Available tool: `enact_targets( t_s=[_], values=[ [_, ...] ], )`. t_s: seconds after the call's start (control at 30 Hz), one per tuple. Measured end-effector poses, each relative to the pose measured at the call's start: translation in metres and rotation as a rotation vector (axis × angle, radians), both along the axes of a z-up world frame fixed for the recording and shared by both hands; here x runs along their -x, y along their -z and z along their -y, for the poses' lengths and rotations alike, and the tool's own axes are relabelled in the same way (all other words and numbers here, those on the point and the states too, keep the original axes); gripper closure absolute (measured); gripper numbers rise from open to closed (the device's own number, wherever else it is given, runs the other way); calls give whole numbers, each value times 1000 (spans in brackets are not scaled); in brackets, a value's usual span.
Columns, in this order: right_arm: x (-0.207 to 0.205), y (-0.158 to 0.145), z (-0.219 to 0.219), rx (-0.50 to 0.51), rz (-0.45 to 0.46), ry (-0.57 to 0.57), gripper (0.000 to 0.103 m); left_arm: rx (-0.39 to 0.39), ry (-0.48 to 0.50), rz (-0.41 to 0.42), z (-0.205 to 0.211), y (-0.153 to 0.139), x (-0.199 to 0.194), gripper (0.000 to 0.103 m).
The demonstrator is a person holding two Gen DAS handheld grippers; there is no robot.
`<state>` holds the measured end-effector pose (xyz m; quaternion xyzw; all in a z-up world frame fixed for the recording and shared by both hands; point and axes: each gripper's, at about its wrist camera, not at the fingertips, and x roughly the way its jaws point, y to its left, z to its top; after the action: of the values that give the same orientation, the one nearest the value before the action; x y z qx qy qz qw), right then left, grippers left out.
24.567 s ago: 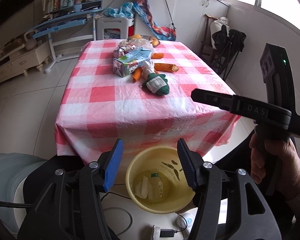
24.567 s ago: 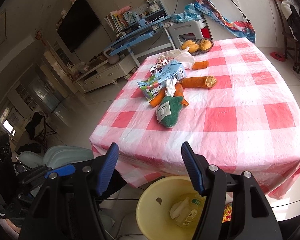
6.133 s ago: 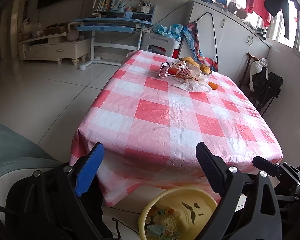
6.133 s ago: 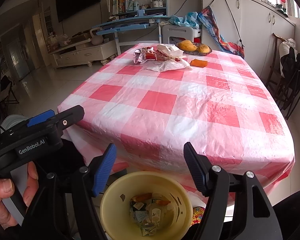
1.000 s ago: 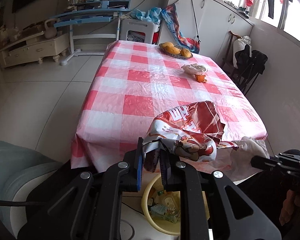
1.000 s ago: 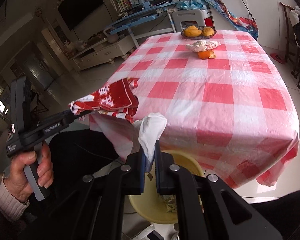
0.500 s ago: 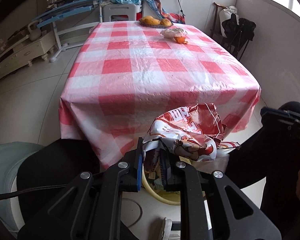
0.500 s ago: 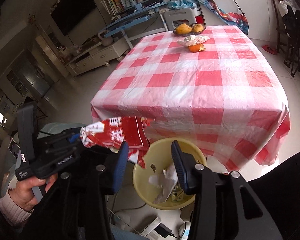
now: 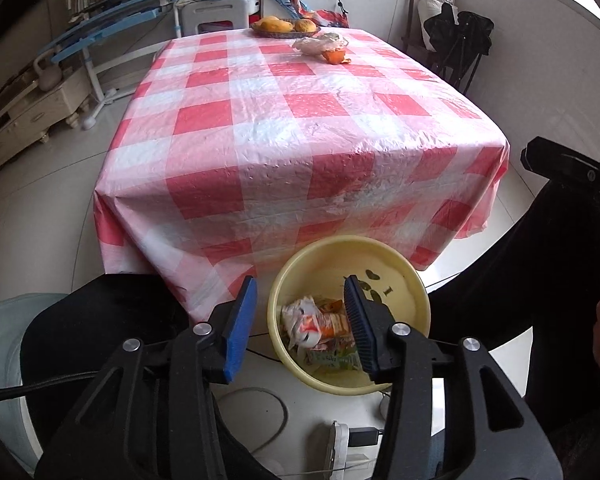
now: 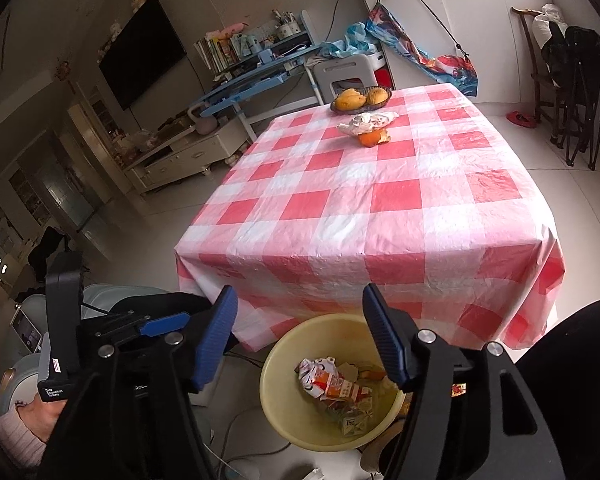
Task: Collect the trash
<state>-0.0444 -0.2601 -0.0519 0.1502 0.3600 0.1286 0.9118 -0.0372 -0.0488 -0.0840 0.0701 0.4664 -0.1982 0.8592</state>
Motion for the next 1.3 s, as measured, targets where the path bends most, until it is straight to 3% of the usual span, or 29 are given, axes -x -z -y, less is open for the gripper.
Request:
enact_targets(
  t_s=[0.5,1.03,1.3],
  values=[
    [-1,4,-8,42,-3,-7,36,19,-124,160,-14,-21,3,29],
    [-5,6,-15,64,-14,-18,35,53,-231,179,-32,-22,-2,20],
    [-28,10,-7,-1,-72,1,33,72,-262,207,-39,-28,-1,17]
  ],
)
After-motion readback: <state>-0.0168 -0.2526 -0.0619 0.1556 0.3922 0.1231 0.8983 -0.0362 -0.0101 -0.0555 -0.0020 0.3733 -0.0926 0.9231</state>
